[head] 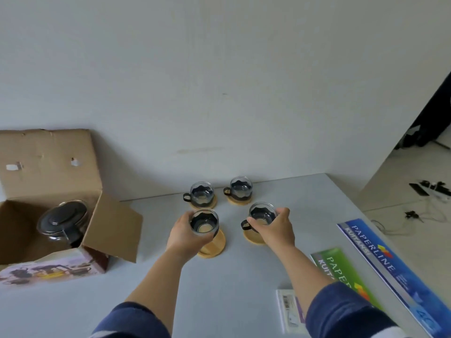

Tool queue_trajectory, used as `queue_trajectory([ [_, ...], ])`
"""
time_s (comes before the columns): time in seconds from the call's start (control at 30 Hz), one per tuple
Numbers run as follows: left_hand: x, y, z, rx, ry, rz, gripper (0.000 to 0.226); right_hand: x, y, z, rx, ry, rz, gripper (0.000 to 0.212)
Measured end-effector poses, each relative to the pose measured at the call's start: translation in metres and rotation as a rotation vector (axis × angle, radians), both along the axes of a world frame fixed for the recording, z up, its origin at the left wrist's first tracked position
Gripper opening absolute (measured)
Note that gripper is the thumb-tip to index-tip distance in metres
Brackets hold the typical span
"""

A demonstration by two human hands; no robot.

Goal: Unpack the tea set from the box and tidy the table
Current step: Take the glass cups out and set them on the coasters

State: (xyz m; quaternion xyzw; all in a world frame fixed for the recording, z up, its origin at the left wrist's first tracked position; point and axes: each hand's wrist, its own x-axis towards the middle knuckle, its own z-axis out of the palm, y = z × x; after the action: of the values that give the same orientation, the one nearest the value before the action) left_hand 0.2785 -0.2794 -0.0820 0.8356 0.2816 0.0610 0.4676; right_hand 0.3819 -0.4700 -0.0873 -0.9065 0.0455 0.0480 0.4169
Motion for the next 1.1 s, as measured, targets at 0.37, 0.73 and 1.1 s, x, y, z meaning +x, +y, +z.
queue_trajectory([
  [0.37,0.003,-0.011,-0.041,0.168,0.093,-0.001,0.081,0.008,-0.006,-0.048,-0.094,-0.004,0.013,0.085],
  [0.73,0.001,0.000,-0.035,0.246,0.191,-0.090,0.102,0.015,-0.004,-0.027,-0.126,0.200,0.061,0.122],
  [1.1,-0.050,0.113,0.060,0.603,0.055,0.030,0.052,-0.015,0.094,0.074,-0.571,-0.069,0.389,0.089],
])
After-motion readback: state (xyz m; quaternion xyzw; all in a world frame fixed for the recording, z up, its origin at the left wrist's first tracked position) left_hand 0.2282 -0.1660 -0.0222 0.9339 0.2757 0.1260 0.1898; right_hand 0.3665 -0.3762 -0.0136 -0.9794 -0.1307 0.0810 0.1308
